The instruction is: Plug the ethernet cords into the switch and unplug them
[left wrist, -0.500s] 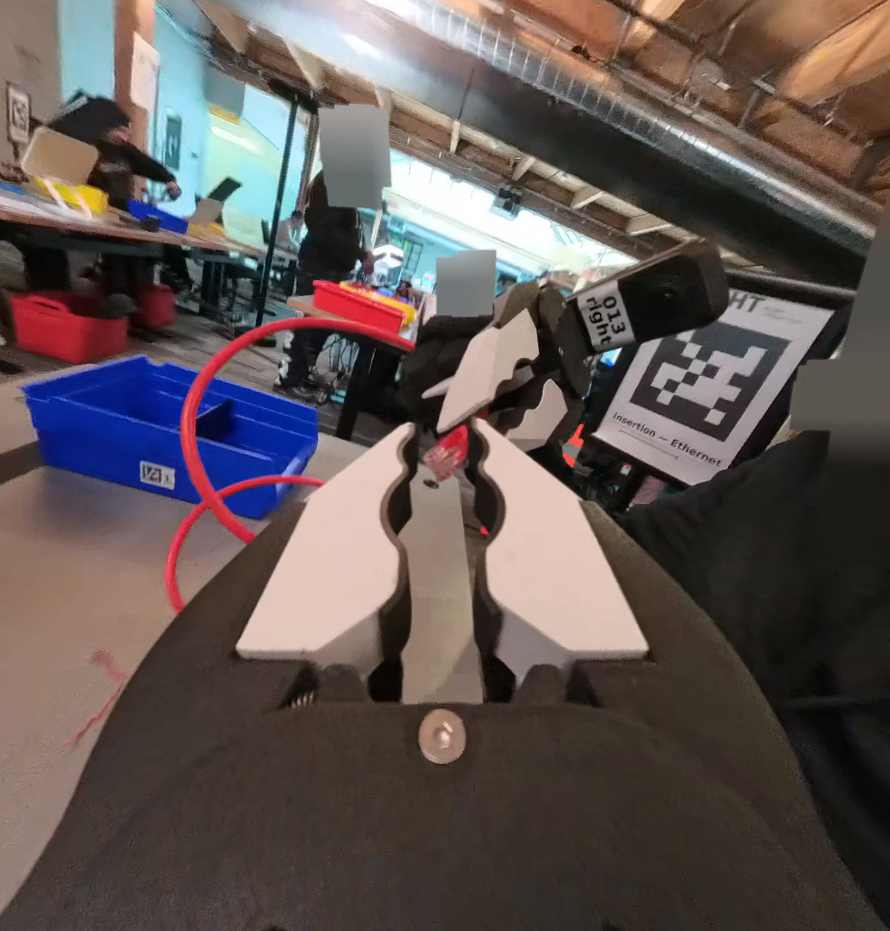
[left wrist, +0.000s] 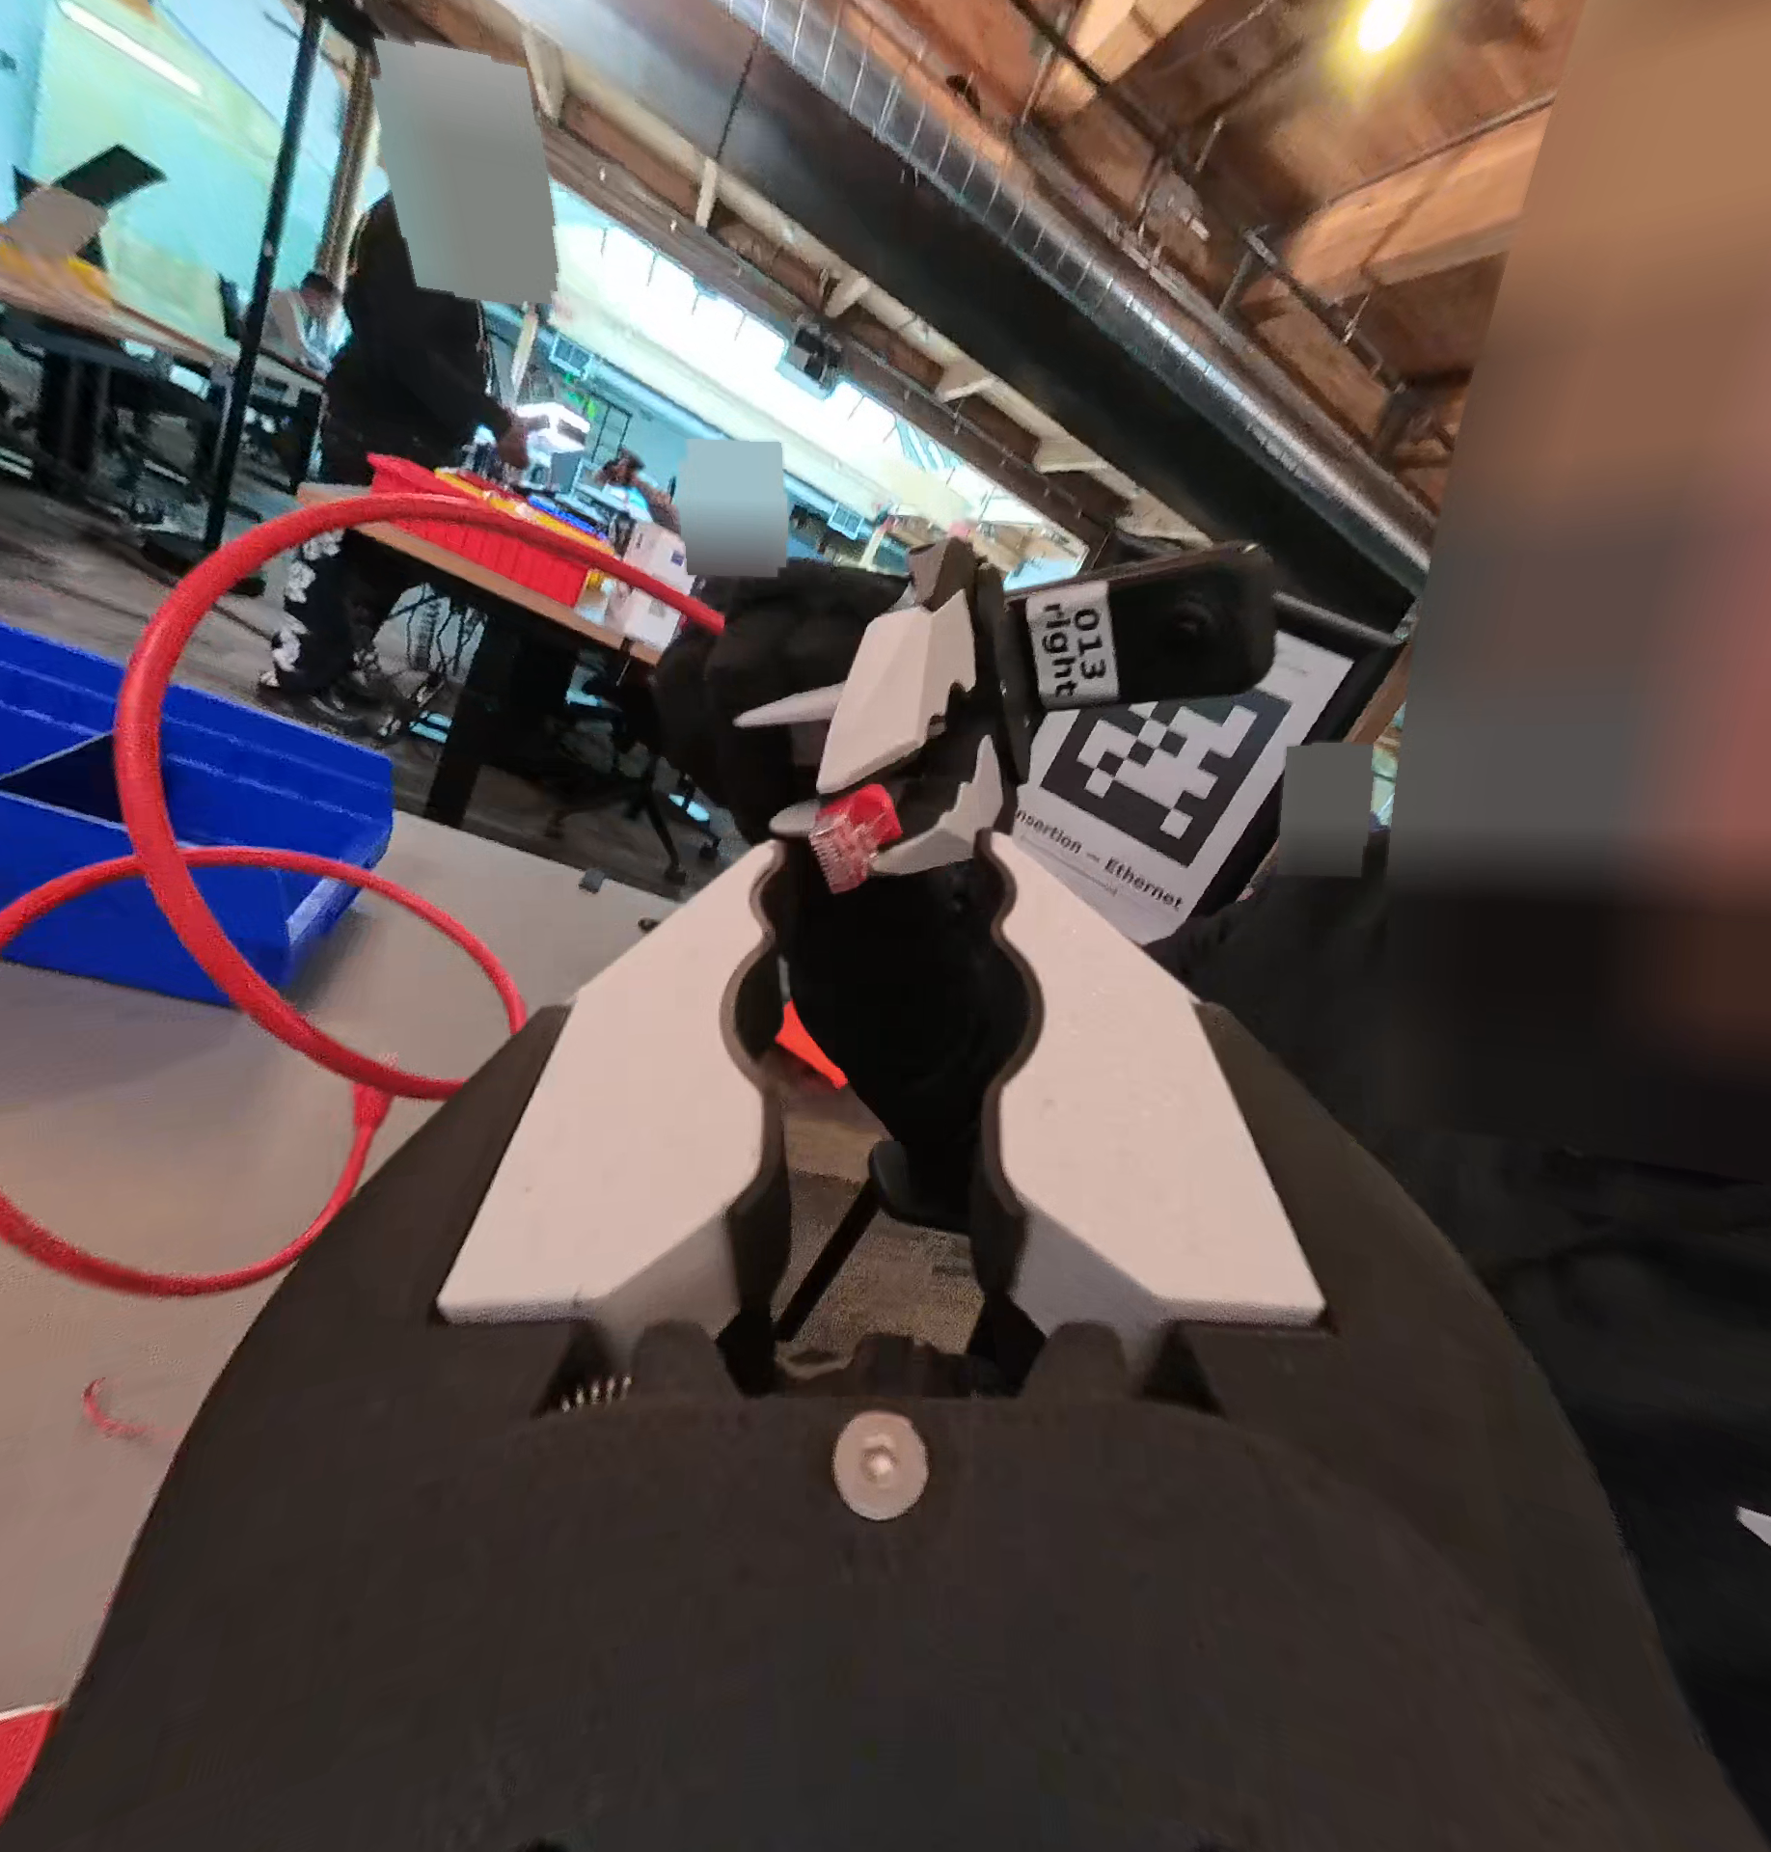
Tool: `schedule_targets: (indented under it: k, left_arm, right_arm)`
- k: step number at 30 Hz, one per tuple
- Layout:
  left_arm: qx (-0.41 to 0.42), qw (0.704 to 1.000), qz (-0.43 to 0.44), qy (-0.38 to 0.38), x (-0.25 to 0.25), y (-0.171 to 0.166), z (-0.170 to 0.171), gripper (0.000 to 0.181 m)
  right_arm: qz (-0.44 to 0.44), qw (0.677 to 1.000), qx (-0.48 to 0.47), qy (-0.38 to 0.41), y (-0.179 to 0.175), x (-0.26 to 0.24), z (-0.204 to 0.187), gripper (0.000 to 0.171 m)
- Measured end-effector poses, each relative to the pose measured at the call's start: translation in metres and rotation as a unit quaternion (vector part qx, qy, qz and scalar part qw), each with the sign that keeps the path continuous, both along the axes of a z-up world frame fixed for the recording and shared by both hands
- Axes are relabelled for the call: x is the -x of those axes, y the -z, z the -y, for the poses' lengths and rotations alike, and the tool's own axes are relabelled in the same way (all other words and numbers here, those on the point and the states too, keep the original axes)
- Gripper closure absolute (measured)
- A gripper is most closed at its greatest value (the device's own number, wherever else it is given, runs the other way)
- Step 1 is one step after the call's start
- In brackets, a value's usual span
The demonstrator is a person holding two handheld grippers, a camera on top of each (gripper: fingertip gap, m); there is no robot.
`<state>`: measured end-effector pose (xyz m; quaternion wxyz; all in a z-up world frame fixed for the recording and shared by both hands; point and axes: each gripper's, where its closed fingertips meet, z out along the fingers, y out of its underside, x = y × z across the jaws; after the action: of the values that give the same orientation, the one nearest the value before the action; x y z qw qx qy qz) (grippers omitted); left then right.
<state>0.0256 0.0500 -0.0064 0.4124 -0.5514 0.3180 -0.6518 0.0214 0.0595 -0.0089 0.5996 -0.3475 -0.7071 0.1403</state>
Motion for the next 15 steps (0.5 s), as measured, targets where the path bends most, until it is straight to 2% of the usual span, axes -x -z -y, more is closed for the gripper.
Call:
schedule_targets:
  k: [1,5,10,11,13,14,15]
  left_arm:
    - [0.005,1.0,-0.005,0.001,-0.002,0.003,0.0,0.149]
    - [0.012,1.0,0.015,0.006,-0.002,0.0,0.0,0.169]
    - [-0.003,0.999,0.047,0.006,0.001,-0.012,0.006,0.17]
    - [-0.012,0.998,0.063,0.012,0.002,-0.019,0.01,0.17]
    - [-0.028,0.997,0.073,0.019,0.003,-0.026,0.017,0.17]
    - [-0.039,0.996,0.079,0.028,0.004,-0.031,0.023,0.17]
    - [-0.05,0.995,0.087,0.027,0.005,-0.035,0.026,0.17]
  right_arm:
    - [0.003,1.0,-0.002,-0.001,0.001,0.0,0.001,0.161]
    - [0.007,1.0,-0.014,-0.002,0.002,0.002,0.004,0.162]
    - [-0.025,0.999,-0.028,0.003,-0.01,0.004,0.005,0.159]
    - [-0.037,0.999,-0.029,0.006,-0.015,0.005,0.004,0.142]
    - [-0.069,0.997,-0.006,-0.022,-0.026,0.005,0.012,0.121]
    - [-0.092,0.995,0.016,-0.044,-0.034,0.004,0.017,0.106]
    - [-0.114,0.991,0.039,-0.066,-0.043,0.001,0.023,0.104]
